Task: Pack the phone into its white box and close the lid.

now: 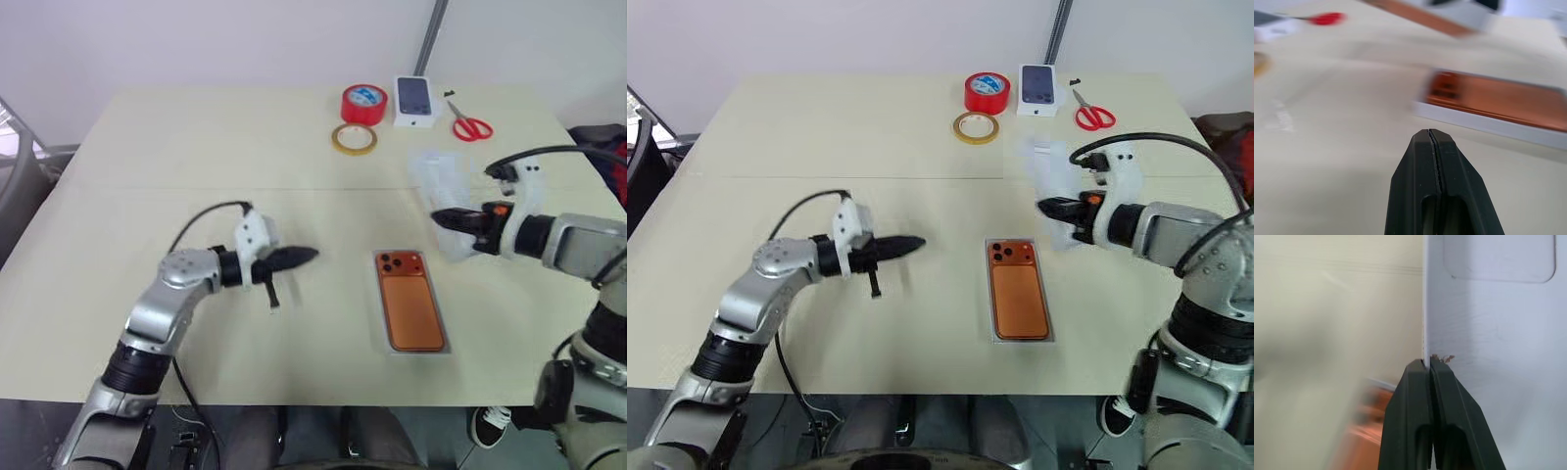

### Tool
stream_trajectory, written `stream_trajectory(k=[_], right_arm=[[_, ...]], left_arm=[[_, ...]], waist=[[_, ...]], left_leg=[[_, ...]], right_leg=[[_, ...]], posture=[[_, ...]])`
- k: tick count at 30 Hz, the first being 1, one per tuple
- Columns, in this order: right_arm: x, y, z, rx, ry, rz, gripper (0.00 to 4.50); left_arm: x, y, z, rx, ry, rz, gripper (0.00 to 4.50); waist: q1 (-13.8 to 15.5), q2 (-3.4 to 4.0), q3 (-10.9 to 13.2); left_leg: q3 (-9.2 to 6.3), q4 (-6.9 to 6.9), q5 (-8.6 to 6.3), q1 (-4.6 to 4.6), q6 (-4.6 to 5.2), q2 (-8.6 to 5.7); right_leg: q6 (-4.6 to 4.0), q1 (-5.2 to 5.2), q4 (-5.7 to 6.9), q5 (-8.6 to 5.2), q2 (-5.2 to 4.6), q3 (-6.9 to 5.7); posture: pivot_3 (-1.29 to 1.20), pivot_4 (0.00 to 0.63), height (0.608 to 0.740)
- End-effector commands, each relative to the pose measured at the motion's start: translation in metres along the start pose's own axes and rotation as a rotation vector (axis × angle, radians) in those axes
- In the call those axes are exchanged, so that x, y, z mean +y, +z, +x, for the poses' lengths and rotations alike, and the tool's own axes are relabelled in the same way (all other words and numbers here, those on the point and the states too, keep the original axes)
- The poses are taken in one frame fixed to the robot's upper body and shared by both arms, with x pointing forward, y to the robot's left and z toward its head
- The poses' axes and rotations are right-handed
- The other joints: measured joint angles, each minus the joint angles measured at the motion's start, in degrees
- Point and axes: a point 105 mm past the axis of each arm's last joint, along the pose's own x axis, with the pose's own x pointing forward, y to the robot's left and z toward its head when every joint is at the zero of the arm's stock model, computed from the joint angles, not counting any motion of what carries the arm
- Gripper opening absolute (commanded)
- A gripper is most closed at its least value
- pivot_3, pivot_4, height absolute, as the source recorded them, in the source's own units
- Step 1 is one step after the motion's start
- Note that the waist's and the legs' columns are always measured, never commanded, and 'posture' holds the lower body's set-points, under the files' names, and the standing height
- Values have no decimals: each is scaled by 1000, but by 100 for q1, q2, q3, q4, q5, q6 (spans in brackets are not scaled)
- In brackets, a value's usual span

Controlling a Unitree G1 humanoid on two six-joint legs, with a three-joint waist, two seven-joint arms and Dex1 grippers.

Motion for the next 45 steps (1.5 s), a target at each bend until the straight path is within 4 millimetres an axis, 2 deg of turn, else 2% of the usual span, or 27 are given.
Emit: stream_trajectory(k=[1,5,7,10,13,16,18,21,26,29,32,33,34,39,42,45], right_arm=[[55,-3,7,-60,270,48,18],[102,-24,28,-122,360,346,18],[117,-37,34,-140,339,446,18],[124,-57,36,-124,261,576,18],[119,-74,34,-88,185,637,18],[105,-80,31,-60,127,592,893],[94,-75,27,-46,108,505,1882],[69,-56,11,27,52,235,3399],[19,-29,-12,111,-166,-16,3399],[-5,-31,-22,187,-284,-191,2497],[-13,-33,-26,231,-320,-301,1039],[-15,-34,-26,243,-326,-335,416],[-17,-35,-27,264,-336,-392,60],[-16,-48,-29,361,-316,-581,60],[-12,-55,-28,387,-272,-620,60],[-10,-59,-27,394,-251,-635,60]], left_arm=[[17,7,-5,-30,70,24,0],[19,5,-4,-19,77,41,0],[17,5,-2,-20,70,49,0],[12,5,2,-19,49,58,0],[-3,4,11,-23,-9,53,0],[-21,1,24,-18,-79,54,0],[-32,0,33,-18,-123,48,0],[-49,4,47,-37,-206,35,0],[-69,10,73,-51,-301,39,0],[-73,15,84,-68,-320,36,0],[-69,18,85,-77,-308,16,0],[-67,20,84,-82,-298,15,0],[-63,20,81,-83,-281,6,0],[-38,11,57,15,-190,-22,0],[-34,-2,43,115,-193,-14,0],[-38,-16,36,213,-235,9,0]], waist=[[-13,1,0],[-21,-8,6],[-46,-6,7],[-12,-6,5],[5,-9,4],[8,-8,4],[7,-6,3],[10,8,8],[58,7,8],[48,4,6],[19,6,5],[11,6,5],[13,9,6],[20,11,6],[29,11,6],[43,11,6]], left_leg=[[2,-1,0,0,0,1],[2,12,-6,-14,11,5],[2,21,-6,-23,11,4],[1,23,-6,-25,10,4],[0,25,-6,-26,10,2],[1,26,-6,-26,10,1],[0,26,-5,-21,10,2],[5,25,-6,-19,10,1],[-3,21,-6,-20,11,5],[-1,24,-7,-21,12,4],[1,24,-7,-21,13,4],[1,23,-7,-20,13,7],[1,22,-7,-20,13,9],[0,22,-7,-20,13,8],[-1,22,-7,-20,12,8],[-1,24,-7,-20,12,5]], right_leg=[[0,-1,0,0,1,0],[1,-2,-8,0,-2,-7],[2,-12,1,1,0,-3],[3,-16,5,1,1,-3],[3,-14,2,1,0,-3],[3,-11,0,1,-1,-2],[3,-9,1,1,1,-2],[3,-7,0,0,3,2],[2,-4,-5,0,10,-3],[2,-3,-8,0,9,0],[2,-6,-7,0,9,2],[2,-6,-7,0,11,3],[2,-7,-6,0,13,3],[2,-9,-5,0,12,3],[2,-9,-5,0,11,2],[2,-8,-5,0,8,1]], posture=[[0,150,740],[0,150,740],[0,150,740],[0,150,740],[0,150,740],[0,150,740],[0,150,740],[0,150,740],[0,150,740],[0,150,740],[0,150,740],[0,150,740],[0,150,740],[0,150,740],[0,150,740],[0,150,740]])
